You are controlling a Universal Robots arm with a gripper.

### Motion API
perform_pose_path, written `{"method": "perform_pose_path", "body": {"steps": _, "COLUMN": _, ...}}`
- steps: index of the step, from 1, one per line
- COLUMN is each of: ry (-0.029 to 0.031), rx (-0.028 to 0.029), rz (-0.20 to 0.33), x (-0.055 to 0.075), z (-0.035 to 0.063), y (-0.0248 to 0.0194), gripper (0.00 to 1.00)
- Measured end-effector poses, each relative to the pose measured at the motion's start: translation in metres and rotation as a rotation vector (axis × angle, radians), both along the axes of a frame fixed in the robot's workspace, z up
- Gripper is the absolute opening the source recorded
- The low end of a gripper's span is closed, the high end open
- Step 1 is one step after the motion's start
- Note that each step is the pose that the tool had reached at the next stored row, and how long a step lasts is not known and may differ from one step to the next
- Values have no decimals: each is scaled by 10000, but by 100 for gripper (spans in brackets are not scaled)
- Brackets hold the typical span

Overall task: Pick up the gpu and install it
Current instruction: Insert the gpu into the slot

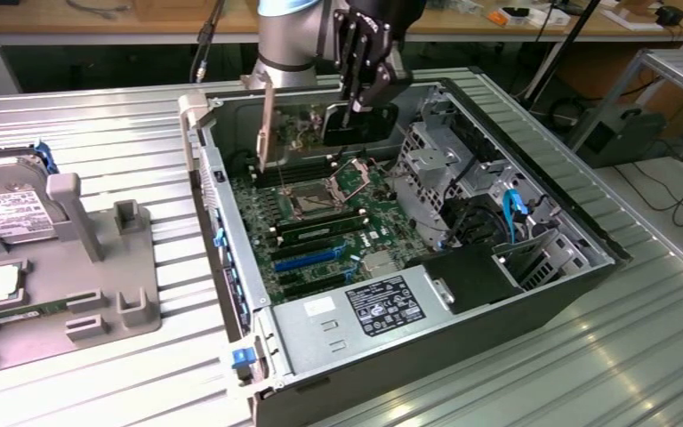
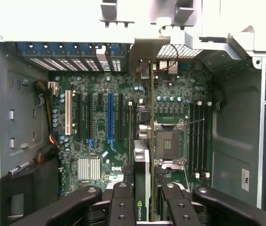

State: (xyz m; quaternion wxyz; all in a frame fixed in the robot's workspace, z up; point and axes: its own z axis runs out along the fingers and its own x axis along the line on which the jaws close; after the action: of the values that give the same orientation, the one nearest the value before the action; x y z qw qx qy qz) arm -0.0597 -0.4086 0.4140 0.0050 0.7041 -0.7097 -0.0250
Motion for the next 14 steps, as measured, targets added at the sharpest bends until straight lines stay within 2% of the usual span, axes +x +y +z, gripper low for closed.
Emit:
{"method": "perform_pose_path", "body": {"steps": 3, "ry": 0, "rx": -1, "rz": -351, "x": 0, "z": -1, "y": 0, "gripper": 27}}
{"method": "perform_pose_path", "body": {"steps": 14, "ry": 0, "rx": -1, "rz": -375, "x": 0, "z": -5, "y": 0, "gripper": 27}}
